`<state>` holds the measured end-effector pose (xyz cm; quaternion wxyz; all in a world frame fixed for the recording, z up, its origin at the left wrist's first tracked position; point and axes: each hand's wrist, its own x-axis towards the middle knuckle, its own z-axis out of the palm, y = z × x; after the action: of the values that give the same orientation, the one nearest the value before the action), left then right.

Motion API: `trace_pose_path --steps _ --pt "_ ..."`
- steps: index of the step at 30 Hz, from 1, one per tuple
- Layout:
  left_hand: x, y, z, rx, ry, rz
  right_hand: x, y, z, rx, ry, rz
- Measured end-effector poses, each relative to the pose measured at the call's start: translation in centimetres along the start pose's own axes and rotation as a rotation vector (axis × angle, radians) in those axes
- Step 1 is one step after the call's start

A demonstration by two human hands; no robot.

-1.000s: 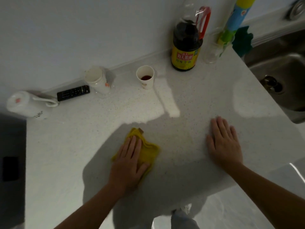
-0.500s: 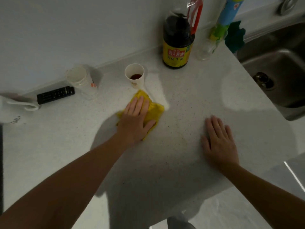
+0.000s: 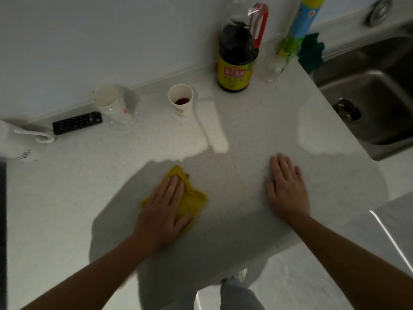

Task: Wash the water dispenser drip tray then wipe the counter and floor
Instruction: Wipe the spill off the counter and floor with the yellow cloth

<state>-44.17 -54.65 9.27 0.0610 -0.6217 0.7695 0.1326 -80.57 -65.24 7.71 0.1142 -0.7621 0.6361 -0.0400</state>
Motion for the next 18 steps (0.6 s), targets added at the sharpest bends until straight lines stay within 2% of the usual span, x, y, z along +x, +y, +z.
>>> trace_pose_path --steps 2,4,7,9,12,14,18 --pt "3.6 0.0 -0.9 -0.009 0.037 -0.069 0.0 0.0 0.1 0.020 0.017 0.000" --pt "8.6 0.4 -2.2 0.011 0.073 -0.043 0.0 0.1 0.1 0.054 0.024 0.004" --pt "15.8 3.1 -3.9 0.042 0.047 0.112 -0.1 0.4 -0.1 0.177 0.070 0.025" --pt "17.6 6.3 -3.7 0.081 0.016 0.270 -0.2 0.6 -0.4 0.274 0.132 0.059" --pt "14.5 9.8 -1.6 0.127 0.028 0.475 -0.3 0.7 -0.6 0.360 0.185 0.097" --pt "10.0 10.3 -0.1 0.115 0.029 0.539 -0.4 0.7 -0.6 0.379 0.183 0.106" --pt "1.1 8.6 1.8 0.104 -0.037 0.452 -0.4 1.0 -0.6 0.320 0.125 0.037"
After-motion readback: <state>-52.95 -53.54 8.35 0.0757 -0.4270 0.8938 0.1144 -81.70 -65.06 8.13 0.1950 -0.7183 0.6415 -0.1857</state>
